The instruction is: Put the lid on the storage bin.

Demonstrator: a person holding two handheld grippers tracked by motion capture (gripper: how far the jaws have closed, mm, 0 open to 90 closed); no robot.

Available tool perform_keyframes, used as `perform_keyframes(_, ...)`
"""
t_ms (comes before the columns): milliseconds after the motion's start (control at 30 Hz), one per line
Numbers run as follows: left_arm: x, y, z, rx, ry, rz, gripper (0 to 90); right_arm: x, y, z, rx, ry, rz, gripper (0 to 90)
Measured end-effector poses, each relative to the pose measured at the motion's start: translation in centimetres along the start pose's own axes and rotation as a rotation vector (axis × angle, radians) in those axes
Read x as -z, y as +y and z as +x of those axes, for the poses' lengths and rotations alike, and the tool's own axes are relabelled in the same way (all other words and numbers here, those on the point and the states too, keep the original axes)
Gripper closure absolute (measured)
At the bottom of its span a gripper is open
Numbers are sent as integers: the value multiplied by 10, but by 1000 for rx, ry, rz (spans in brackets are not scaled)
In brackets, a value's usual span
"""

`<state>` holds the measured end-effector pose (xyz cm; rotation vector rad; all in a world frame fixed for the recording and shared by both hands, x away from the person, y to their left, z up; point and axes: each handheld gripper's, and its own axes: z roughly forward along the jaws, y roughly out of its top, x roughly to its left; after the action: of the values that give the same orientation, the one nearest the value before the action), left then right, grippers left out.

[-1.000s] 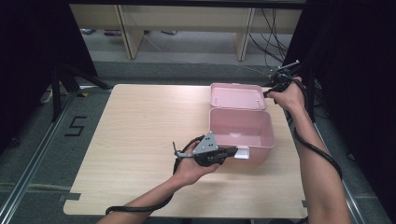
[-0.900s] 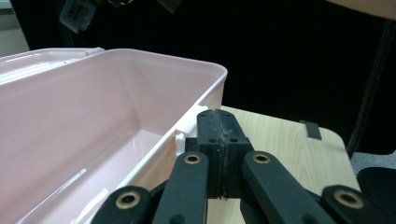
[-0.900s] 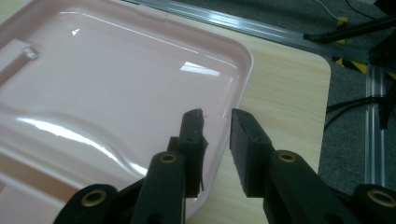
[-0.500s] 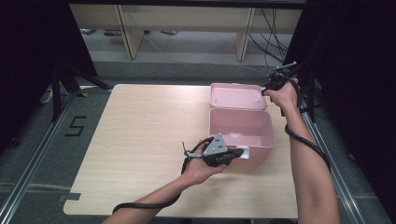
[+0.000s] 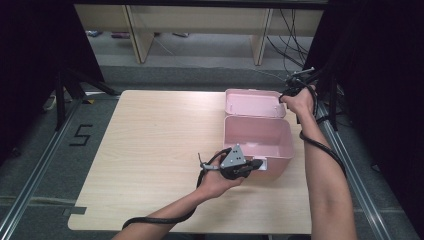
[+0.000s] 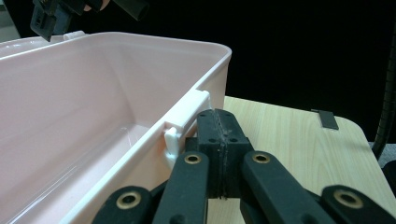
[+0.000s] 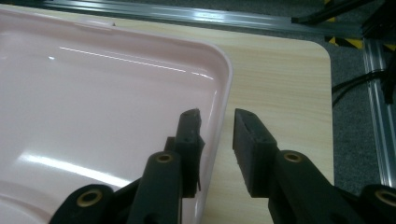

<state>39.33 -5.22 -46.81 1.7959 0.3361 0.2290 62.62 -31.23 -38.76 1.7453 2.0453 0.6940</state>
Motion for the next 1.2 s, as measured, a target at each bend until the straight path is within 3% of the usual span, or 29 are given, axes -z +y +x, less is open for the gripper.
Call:
perform_keyframes(67, 0, 0, 0, -1, 0, 2, 894, -2, 1, 1, -38, 4, 25, 770)
perform_keyframes(133, 0, 0, 0, 2, 0, 4, 894, -4, 2, 1, -34, -10, 34, 771)
perform_keyframes(167, 0, 0, 0, 3, -1, 5, 894, -4, 2, 2, -55, -9, 38, 769)
perform_keyframes(233, 0, 0, 0, 6, -3, 8, 894, -7, 2, 1, -35, -14, 40, 768)
perform_keyframes(300, 0, 0, 0, 7, -3, 7, 894, -8, 2, 2, -65, -13, 50, 769)
perform_keyframes(333, 0, 0, 0, 8, -3, 8, 894, -9, 2, 0, -41, -15, 35, 769)
perform_keyframes(400, 0, 0, 0, 8, -3, 8, 894, -11, 2, 1, -39, -14, 55, 771)
perform_keyframes(533, 0, 0, 0, 10, -5, 10, 894, -14, 2, 4, -81, -17, 55, 782)
perform_keyframes(600, 0, 0, 0, 11, -5, 10, 894, -16, 2, 3, -50, -16, 58, 794)
perform_keyframes(667, 0, 0, 0, 10, -5, 11, 894, -17, 3, 6, -91, 0, 71, 803)
perform_keyframes(700, 0, 0, 0, 11, -5, 11, 894, -17, 4, 4, -64, -11, 70, 804)
perform_keyframes(800, 0, 1, 0, 12, -4, 11, 895, -18, 4, 4, -62, -15, 72, 812)
perform_keyframes(1100, -2, 1, 0, 16, -3, 14, 894, -12, 7, 5, -113, -24, 71, 862)
perform_keyframes(1133, -2, 1, 0, 19, -3, 14, 895, -10, 7, 7, -149, -21, 79, 863)
perform_keyframes(1200, -1, 2, 0, 19, -2, 22, 895, -10, 6, 4, -123, -19, 64, 866)
